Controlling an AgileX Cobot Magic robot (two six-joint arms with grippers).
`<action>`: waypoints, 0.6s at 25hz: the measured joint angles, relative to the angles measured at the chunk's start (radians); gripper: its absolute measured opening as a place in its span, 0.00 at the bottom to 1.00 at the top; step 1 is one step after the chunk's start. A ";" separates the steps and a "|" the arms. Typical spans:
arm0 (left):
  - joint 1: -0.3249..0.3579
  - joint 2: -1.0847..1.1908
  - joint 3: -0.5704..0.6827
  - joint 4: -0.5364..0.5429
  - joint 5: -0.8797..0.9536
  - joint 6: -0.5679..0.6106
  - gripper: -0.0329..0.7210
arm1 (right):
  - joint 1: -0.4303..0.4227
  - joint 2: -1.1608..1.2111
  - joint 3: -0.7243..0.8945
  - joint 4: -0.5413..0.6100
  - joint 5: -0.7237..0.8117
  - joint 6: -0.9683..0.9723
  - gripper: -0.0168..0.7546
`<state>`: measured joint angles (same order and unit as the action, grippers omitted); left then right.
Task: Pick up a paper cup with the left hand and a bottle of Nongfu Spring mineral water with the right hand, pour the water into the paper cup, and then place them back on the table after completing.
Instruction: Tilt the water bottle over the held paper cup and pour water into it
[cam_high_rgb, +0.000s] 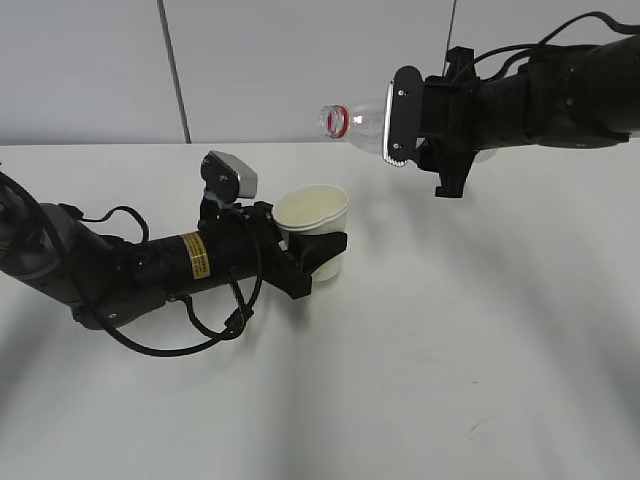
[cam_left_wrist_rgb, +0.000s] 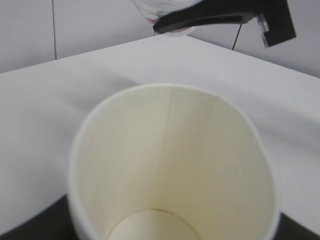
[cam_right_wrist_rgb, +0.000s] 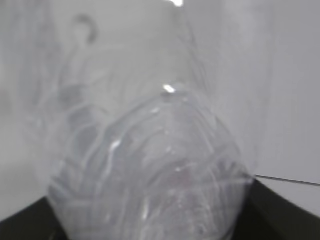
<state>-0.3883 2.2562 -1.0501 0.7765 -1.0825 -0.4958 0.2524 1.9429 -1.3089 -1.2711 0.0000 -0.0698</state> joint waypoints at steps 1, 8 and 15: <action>0.000 0.000 0.000 0.000 0.000 0.000 0.57 | 0.000 0.000 0.000 -0.004 0.000 0.000 0.58; 0.000 0.000 0.000 0.000 0.000 0.000 0.57 | 0.000 0.000 0.000 -0.050 0.010 0.000 0.58; 0.000 0.000 0.000 0.000 0.000 0.000 0.57 | 0.000 0.000 0.000 -0.089 0.010 0.000 0.58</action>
<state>-0.3883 2.2562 -1.0501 0.7765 -1.0825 -0.4958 0.2524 1.9429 -1.3089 -1.3602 0.0098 -0.0698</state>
